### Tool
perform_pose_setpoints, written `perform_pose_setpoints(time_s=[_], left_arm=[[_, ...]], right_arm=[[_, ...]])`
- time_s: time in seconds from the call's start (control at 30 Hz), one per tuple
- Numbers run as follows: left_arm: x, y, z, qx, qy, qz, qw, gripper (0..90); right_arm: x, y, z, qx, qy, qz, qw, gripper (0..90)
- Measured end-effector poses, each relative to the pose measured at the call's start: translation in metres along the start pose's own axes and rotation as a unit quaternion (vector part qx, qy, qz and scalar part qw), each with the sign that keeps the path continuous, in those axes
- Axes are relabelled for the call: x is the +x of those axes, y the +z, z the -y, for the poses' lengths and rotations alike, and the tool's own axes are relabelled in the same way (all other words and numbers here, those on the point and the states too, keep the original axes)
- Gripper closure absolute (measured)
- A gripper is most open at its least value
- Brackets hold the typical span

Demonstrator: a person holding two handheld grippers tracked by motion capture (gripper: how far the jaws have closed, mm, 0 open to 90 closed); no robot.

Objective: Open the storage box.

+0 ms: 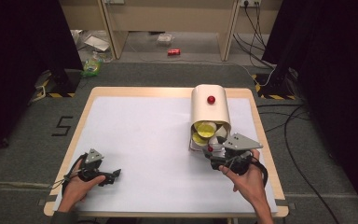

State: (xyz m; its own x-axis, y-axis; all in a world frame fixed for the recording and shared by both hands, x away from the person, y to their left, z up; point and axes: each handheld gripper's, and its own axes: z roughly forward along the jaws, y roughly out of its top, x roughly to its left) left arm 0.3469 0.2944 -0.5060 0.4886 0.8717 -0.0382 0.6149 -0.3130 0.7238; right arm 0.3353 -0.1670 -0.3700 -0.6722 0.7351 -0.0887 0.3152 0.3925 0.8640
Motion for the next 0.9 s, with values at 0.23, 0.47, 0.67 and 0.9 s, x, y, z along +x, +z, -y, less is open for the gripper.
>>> perform_pose_setpoints(time_s=[0.23,0.47,0.67,0.9], left_arm=[[0.0,0.0,0.0,0.0,0.0,0.0,1.0,0.0],[0.0,0.0,0.0,-0.001,0.0,0.0,1.0,0.0],[0.0,0.0,0.0,0.0,0.0,0.0,1.0,0.0],[0.0,0.0,0.0,0.0,0.0,0.0,1.0,0.0]], right_arm=[[0.005,-0.005,0.003,0.004,-0.002,-0.003,1.0,35.5],[0.009,-0.011,0.008,0.006,0.001,-0.012,0.9999,36.2],[0.01,-0.013,0.009,0.005,-0.001,-0.016,0.9999,36.2],[0.014,-0.014,0.01,0.012,-0.002,-0.012,0.9999,36.2]])
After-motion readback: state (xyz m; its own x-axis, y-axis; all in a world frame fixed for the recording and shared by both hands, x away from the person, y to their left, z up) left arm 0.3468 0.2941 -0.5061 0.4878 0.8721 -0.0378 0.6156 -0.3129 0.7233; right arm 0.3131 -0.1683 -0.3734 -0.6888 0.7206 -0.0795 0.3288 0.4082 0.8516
